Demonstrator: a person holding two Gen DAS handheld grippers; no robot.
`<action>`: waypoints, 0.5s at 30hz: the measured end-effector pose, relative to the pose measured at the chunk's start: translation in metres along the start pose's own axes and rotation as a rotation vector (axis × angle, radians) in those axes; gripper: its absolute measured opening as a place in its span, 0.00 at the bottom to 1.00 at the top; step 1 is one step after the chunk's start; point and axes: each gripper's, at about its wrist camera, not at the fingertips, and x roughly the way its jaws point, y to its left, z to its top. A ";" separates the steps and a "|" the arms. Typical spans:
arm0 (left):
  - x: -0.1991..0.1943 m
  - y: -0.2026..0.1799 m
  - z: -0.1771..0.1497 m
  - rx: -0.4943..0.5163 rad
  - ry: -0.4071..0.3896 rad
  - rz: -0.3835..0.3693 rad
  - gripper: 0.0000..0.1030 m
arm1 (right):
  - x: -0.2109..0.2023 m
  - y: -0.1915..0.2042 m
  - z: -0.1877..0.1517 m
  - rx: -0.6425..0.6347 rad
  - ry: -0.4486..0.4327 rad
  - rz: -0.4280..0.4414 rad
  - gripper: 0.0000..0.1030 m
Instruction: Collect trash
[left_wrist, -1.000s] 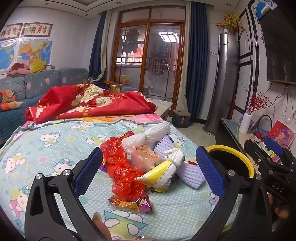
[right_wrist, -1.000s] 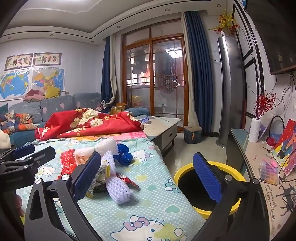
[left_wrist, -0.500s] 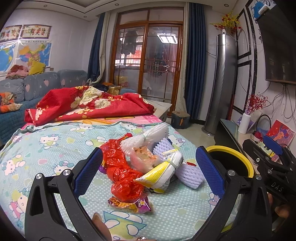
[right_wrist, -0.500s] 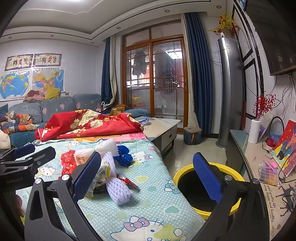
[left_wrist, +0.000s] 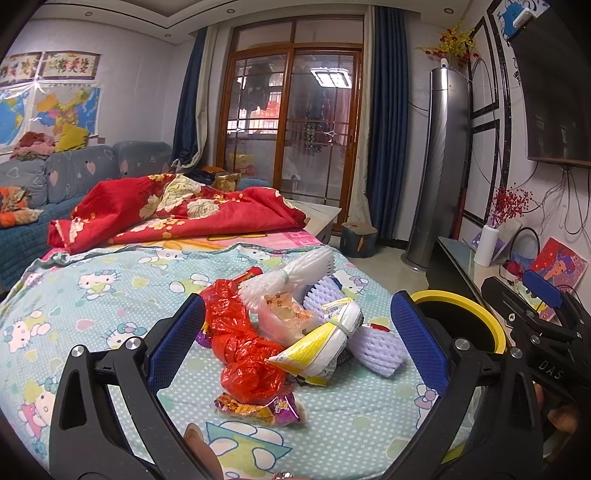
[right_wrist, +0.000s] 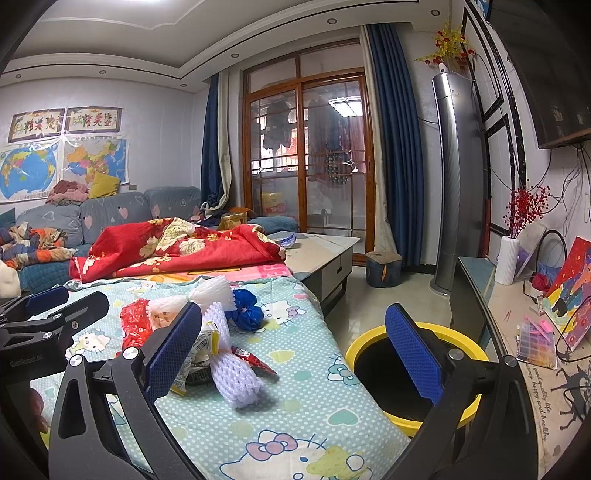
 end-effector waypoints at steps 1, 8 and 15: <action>0.000 0.000 0.000 0.000 0.000 0.001 0.90 | 0.000 0.000 0.000 0.000 0.000 0.001 0.94; -0.001 -0.003 0.001 0.011 -0.006 -0.006 0.90 | 0.000 -0.001 0.000 0.001 0.001 0.001 0.94; -0.002 -0.003 0.000 0.013 -0.005 -0.009 0.90 | 0.000 -0.001 0.000 0.002 0.001 0.001 0.94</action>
